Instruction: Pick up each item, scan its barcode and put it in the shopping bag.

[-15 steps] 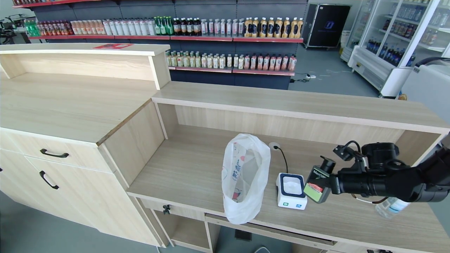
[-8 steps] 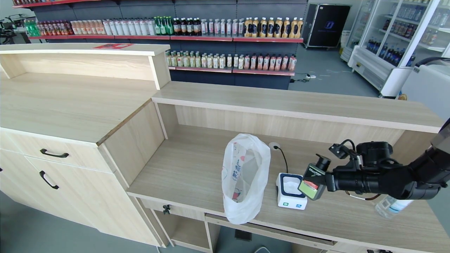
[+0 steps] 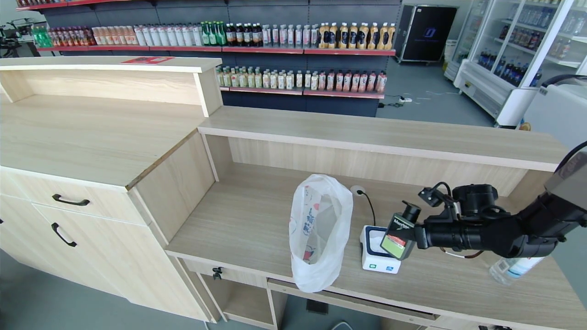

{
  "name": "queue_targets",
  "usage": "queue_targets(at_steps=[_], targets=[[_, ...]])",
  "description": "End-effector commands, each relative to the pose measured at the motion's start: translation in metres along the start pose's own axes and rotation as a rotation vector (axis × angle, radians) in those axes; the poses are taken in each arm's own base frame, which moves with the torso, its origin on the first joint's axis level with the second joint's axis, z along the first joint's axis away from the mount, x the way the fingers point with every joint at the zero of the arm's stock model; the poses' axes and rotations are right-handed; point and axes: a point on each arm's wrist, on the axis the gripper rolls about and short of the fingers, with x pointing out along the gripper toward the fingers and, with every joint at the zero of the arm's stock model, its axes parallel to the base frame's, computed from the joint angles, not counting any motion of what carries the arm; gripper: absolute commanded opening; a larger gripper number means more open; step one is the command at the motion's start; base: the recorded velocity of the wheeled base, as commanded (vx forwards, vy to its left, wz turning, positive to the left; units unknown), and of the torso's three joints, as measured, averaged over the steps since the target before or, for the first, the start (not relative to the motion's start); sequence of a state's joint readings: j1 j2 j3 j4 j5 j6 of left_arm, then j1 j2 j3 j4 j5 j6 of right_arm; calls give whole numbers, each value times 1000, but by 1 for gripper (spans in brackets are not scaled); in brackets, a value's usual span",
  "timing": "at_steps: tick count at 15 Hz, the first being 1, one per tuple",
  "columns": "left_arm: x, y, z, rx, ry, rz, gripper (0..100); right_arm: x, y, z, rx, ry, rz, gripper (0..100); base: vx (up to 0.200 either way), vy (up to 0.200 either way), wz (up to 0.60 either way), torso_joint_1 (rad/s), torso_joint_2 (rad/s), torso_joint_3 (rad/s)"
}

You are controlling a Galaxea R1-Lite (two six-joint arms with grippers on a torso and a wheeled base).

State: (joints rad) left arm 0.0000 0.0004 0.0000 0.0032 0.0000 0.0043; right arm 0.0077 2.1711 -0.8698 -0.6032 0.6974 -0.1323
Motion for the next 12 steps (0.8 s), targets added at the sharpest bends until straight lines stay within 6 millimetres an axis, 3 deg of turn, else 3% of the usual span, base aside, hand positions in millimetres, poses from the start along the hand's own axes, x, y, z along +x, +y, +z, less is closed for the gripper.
queue_targets(at_steps=[1,12], targets=[[0,0,0,0,-1,0,100,4,0,-4,2,15,6,0,0,0,0,0,0,0],[0,0,0,0,-1,0,100,17,1,-2,-20,14,25,0,0,0,0,0,0,0]])
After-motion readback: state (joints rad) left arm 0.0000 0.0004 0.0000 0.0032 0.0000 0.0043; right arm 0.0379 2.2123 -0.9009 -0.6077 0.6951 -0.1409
